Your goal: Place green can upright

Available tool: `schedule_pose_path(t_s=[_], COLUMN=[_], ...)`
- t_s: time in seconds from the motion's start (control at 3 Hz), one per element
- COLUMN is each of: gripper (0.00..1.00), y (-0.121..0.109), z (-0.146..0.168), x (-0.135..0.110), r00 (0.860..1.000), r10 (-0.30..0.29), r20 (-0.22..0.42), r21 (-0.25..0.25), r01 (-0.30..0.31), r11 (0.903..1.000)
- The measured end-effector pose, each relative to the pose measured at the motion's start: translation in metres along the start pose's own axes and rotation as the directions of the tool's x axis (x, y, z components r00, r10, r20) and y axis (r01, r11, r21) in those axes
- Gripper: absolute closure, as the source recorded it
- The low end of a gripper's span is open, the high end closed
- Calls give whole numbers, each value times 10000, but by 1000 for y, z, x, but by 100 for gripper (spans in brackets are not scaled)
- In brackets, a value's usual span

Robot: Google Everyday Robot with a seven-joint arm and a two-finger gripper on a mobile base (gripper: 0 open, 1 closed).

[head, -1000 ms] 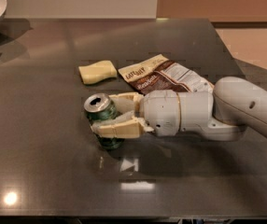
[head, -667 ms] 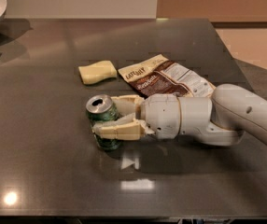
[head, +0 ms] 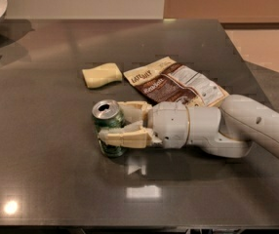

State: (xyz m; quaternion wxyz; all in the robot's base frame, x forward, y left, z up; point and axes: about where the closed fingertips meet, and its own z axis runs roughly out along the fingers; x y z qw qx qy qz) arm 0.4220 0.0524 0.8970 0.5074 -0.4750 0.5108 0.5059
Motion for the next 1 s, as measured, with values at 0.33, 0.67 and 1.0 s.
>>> schedule_pose_path(t_s=[0.33, 0.67, 1.0], gripper=[12, 0, 0], y=[0, -1, -1], z=[0, 0, 0], x=[3, 6, 6], r00=[9999, 9998, 9998], r10=[-79, -131, -131], r20=[107, 124, 124], r21=[-21, -14, -16], r01=[79, 131, 132], r11=[10000, 9999, 9999])
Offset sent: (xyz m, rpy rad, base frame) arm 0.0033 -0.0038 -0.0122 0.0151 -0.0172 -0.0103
